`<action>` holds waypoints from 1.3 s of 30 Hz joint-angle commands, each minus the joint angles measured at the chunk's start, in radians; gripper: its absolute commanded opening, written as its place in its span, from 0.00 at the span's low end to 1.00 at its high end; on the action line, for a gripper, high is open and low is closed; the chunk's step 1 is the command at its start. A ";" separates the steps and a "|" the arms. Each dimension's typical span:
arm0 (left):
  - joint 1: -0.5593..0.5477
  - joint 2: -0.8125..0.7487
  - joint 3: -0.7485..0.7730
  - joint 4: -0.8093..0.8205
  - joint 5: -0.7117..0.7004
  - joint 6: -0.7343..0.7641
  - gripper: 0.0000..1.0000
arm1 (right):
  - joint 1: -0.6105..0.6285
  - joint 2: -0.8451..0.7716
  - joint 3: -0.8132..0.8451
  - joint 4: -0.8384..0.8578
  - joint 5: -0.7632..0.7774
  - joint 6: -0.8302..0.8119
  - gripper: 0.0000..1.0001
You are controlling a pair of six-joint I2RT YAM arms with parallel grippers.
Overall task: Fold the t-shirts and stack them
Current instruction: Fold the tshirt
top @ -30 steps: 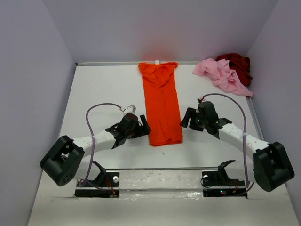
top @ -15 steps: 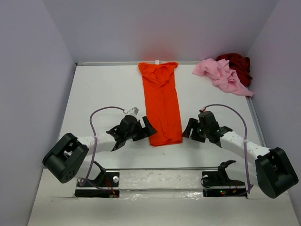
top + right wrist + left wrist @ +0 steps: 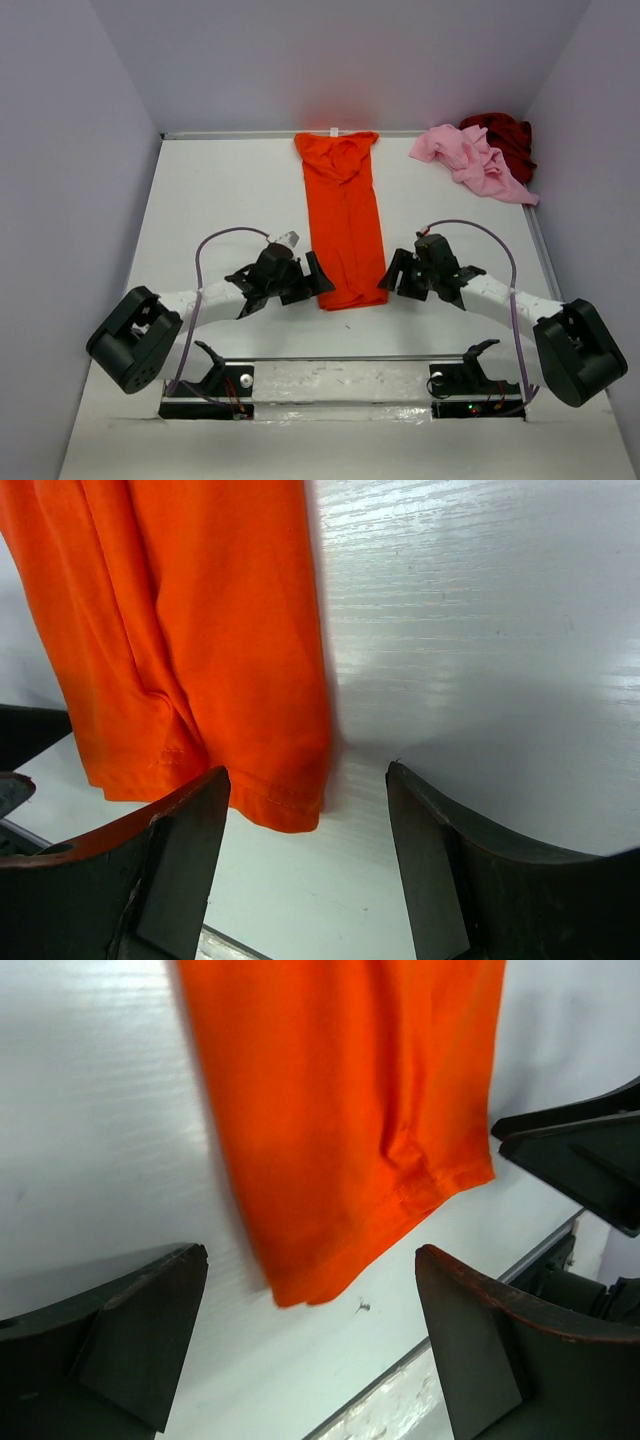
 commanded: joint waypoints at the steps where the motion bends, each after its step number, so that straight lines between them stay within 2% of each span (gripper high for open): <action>1: -0.015 -0.117 0.020 -0.257 -0.049 0.033 0.98 | 0.010 0.021 0.007 0.033 0.004 0.014 0.70; 4: -0.024 -0.189 0.006 -0.363 -0.087 0.030 0.98 | 0.010 0.035 0.010 0.054 -0.004 0.017 0.70; 9: -0.029 -0.188 -0.028 -0.356 -0.086 0.014 0.98 | 0.010 0.056 0.004 0.091 -0.014 0.022 0.70; 19: -0.049 -0.073 -0.101 -0.103 -0.018 -0.064 0.96 | 0.010 0.085 0.004 0.122 -0.034 0.025 0.68; 28: -0.069 0.049 -0.098 0.023 0.037 -0.078 0.95 | 0.010 0.090 0.007 0.114 -0.036 0.022 0.68; 36: -0.109 0.063 -0.124 0.061 0.055 -0.102 0.80 | 0.010 0.093 0.005 0.120 -0.053 0.033 0.56; 39: -0.110 0.056 -0.137 0.063 0.052 -0.102 0.75 | 0.021 0.087 -0.003 0.131 -0.083 0.045 0.55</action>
